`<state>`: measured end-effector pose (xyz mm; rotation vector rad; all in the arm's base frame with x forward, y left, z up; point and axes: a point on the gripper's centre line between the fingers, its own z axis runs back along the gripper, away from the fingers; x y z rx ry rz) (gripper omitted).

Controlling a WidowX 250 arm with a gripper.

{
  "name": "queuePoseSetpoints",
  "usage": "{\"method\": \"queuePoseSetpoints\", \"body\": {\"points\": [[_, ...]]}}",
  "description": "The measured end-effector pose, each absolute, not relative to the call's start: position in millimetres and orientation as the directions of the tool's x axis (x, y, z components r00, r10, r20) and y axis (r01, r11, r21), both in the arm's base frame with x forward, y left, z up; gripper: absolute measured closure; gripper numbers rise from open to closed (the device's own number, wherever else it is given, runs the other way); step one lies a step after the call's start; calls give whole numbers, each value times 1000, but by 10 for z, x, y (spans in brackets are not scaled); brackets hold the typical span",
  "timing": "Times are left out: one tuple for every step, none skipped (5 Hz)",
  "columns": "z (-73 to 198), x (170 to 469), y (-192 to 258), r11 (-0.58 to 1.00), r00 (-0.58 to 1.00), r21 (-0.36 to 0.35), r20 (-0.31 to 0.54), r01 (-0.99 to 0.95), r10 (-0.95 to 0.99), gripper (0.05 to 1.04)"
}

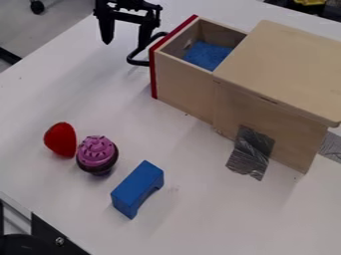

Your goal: Close the drawer

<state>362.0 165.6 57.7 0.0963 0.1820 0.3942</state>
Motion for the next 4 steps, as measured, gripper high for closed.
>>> {"method": "queuePoseSetpoints", "body": {"points": [[414, 3588, 1620, 922, 900, 123, -203, -368, 386, 85], [347, 3597, 1575, 925, 903, 114, -203, -363, 380, 85], [339, 3625, 1524, 928, 907, 101, -197, -360, 373, 85], [327, 3668, 1462, 934, 916, 92, -186, -344, 356, 85]]}}
